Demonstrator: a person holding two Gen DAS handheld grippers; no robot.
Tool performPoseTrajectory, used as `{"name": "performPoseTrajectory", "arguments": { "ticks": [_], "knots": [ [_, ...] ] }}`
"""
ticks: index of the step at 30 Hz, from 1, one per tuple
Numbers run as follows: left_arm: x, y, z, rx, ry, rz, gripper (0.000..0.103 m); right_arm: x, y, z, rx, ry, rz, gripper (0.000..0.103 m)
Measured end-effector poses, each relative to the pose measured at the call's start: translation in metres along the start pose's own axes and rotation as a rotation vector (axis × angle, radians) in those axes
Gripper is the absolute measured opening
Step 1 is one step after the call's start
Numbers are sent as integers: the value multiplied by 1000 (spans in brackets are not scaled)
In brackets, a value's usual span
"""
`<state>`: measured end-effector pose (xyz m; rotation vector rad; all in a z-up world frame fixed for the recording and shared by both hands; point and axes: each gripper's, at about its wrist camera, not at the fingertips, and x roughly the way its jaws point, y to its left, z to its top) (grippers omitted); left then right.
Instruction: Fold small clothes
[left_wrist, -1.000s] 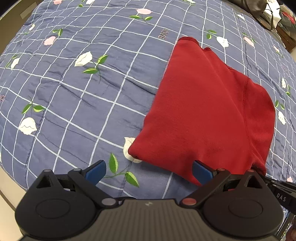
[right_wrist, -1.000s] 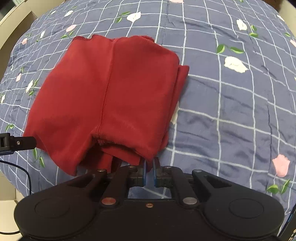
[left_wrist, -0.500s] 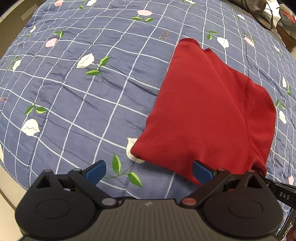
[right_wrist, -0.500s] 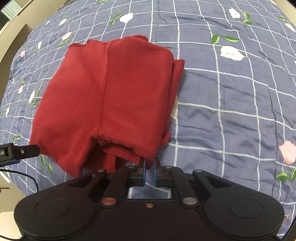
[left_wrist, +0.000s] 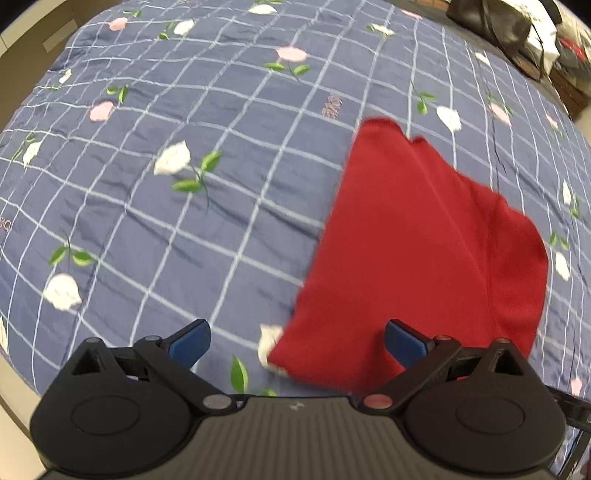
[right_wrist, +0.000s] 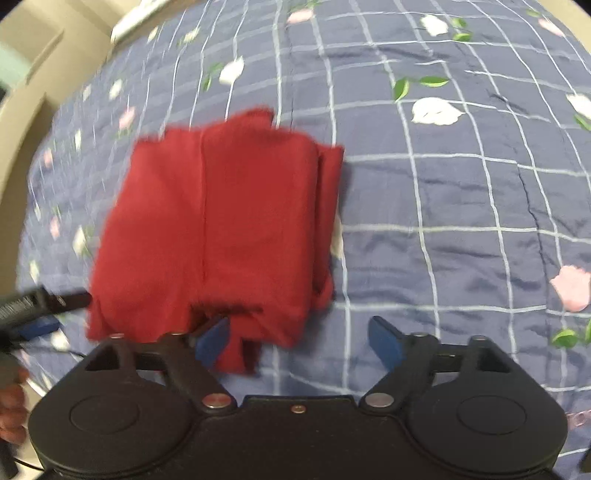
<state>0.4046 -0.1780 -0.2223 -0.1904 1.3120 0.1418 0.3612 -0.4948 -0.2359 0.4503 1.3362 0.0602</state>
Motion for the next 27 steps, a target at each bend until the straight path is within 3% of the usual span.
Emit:
{"name": "performPoseTrajectory", "arguments": {
  "ticks": [4,8,21,27],
  "knots": [
    [15,1,19,1,-14,15,102,9,-14,20,133,-28,67,94],
    [35,-2,35,18,-2,15,102,31,-13,39,125,-22,54,91],
    [61,-26,52,119,66,-36,102,53,-20,47,167,-6,36,70],
    [60,-33,49,130,85,-118,86,51,-16,46,177,-11,43,54]
  ]
}}
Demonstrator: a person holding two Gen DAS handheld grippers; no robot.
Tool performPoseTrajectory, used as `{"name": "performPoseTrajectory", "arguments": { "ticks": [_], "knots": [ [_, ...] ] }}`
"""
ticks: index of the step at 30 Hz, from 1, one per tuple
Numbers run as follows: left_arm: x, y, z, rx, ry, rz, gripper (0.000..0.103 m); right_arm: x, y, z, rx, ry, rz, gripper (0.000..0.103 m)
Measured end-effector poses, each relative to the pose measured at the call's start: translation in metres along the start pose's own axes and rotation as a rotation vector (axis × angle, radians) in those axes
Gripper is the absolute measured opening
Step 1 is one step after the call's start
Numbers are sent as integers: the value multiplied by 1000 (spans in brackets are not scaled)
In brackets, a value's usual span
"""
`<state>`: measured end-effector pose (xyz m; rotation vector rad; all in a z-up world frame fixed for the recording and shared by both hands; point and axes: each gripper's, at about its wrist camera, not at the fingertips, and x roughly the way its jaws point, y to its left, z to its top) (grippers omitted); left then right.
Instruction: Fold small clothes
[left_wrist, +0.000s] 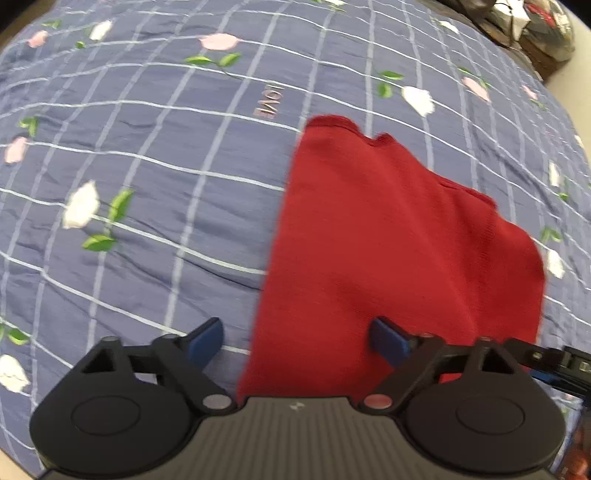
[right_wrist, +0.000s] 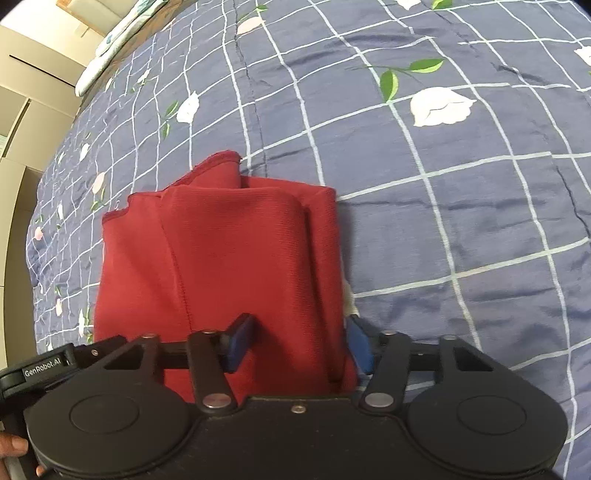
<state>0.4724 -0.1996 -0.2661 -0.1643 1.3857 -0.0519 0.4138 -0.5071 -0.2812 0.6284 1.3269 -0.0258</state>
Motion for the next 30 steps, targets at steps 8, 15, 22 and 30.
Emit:
{"name": "performPoseTrajectory", "arguments": {
  "ticks": [8,15,22,30],
  "knots": [
    [-7,-13,-4,22,20,17,46,-9,11,1,-3,-2,6,25],
    [-33,-20,3,126,17,-19,25,-38,38,-2,-55,-36,46,14],
    [-76,-13,17,181,-50,-48,23,-63,90,-10,-134,-96,73,13],
    [-124,35,25,207,-118,-5,23,-60,161,-25,-184,-118,141,13]
  ]
}}
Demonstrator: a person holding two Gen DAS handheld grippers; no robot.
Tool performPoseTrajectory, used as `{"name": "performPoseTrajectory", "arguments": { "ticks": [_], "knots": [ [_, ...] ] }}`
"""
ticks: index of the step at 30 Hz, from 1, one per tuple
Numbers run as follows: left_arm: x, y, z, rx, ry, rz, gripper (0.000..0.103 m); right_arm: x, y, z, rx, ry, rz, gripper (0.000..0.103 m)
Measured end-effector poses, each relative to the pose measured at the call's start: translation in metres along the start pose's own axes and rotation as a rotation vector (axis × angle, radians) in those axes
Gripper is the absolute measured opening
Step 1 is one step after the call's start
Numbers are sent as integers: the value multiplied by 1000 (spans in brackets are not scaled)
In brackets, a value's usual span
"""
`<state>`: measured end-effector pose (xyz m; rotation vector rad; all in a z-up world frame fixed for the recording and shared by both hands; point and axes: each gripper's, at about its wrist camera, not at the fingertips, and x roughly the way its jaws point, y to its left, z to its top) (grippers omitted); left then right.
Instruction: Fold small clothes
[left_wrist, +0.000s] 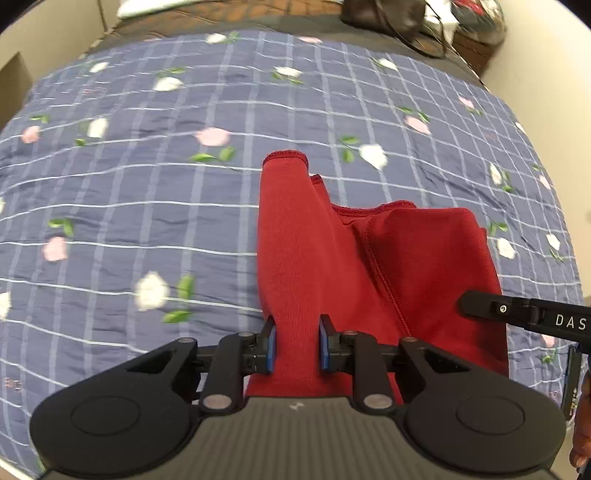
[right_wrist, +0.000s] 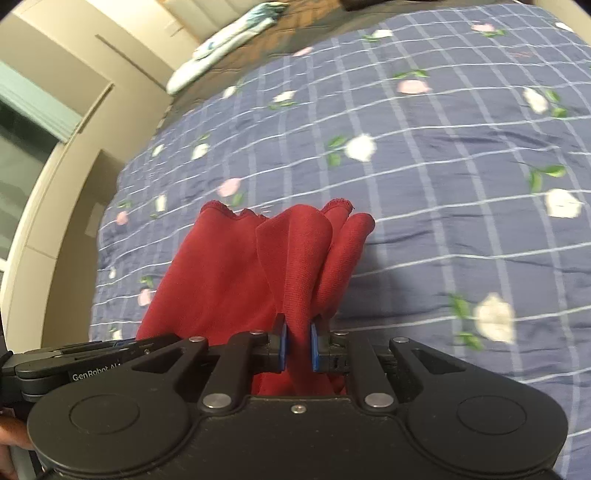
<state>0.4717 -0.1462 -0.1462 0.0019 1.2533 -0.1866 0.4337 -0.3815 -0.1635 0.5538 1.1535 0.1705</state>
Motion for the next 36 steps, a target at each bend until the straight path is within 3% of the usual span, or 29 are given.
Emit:
{"name": "performPoseTrajectory", "arguments": {
  "ticks": [8,14,29,36],
  "knots": [
    [-21,73,-9,-67,-4,51,24,37,62,-12,-53,41,37,13],
    [-10,105,-23,-89,39,53,24,61,80,-29,-39,84,6,13],
    [31,116,-50,49,166,18,26,83,49,-80,125,96,-169,15],
    [33,118,-49,63,188,46,36,80,54,-80,98,75,-213,29]
  ]
}}
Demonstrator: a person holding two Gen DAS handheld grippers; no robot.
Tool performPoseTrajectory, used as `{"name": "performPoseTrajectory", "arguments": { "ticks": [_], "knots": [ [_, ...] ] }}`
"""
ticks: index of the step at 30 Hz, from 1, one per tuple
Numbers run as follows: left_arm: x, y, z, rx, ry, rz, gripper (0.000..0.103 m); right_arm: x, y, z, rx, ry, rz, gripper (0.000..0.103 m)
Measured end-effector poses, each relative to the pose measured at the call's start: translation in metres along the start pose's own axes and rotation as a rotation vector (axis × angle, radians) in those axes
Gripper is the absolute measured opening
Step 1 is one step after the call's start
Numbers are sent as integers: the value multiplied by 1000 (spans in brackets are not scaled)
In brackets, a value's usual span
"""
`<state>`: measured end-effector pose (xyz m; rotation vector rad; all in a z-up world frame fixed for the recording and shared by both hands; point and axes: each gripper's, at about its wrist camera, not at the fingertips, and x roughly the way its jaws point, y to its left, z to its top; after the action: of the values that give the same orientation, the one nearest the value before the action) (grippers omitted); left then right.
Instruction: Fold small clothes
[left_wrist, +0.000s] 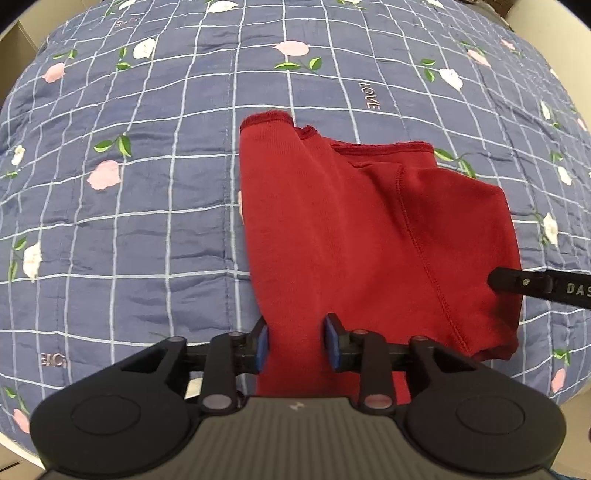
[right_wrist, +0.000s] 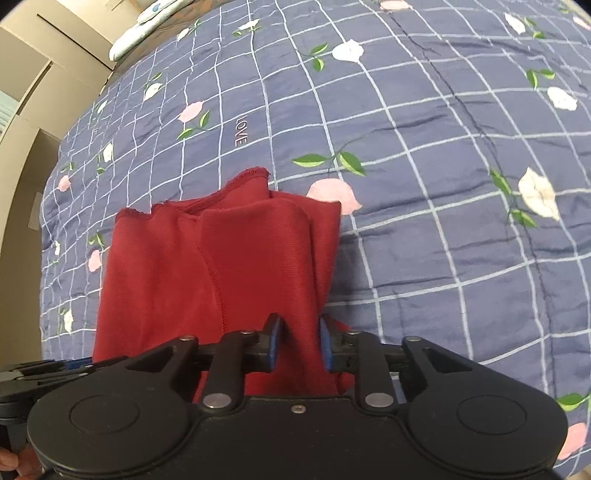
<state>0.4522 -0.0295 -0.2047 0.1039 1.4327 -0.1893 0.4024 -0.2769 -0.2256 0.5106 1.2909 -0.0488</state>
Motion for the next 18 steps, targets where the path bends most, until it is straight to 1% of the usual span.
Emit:
{"name": "performPoseTrajectory", "arguments": {
  "ticks": [1,2,3,4,5,7,8,10,13,15,16,18],
  "knots": [
    [-1,-1,0,5,-2,15,37,-2,1,0,-3,-6,-4,30],
    [-2,-1,-1,10,-6,30,41,-5,0,1,-4,-13,-6,33],
    [-4,-2,-2,13,-12,39,43,-7,0,0,-4,-21,-7,38],
    [-7,-2,-3,13,-21,39,49,-11,0,-1,-5,-31,-10,45],
    [-10,-2,-4,10,-31,40,55,-15,0,-2,-10,-42,-14,48],
    [-19,-3,-6,6,-54,46,61,-24,0,-5,-25,-66,-13,58],
    [-24,-4,-8,7,-66,51,63,-29,1,-8,-33,-79,-11,61],
    [-35,-7,-12,8,-90,65,67,-41,3,-12,-49,-110,-5,71],
    [-54,-12,-21,9,-142,73,75,-61,7,-23,-81,-161,12,80],
    [-69,-16,-30,2,-182,76,81,-76,9,-33,-107,-195,23,83],
    [-77,-19,-35,-4,-206,75,86,-83,11,-38,-119,-209,28,87],
    [-92,-23,-47,-15,-251,73,89,-100,13,-50,-148,-245,36,93]
  ]
}}
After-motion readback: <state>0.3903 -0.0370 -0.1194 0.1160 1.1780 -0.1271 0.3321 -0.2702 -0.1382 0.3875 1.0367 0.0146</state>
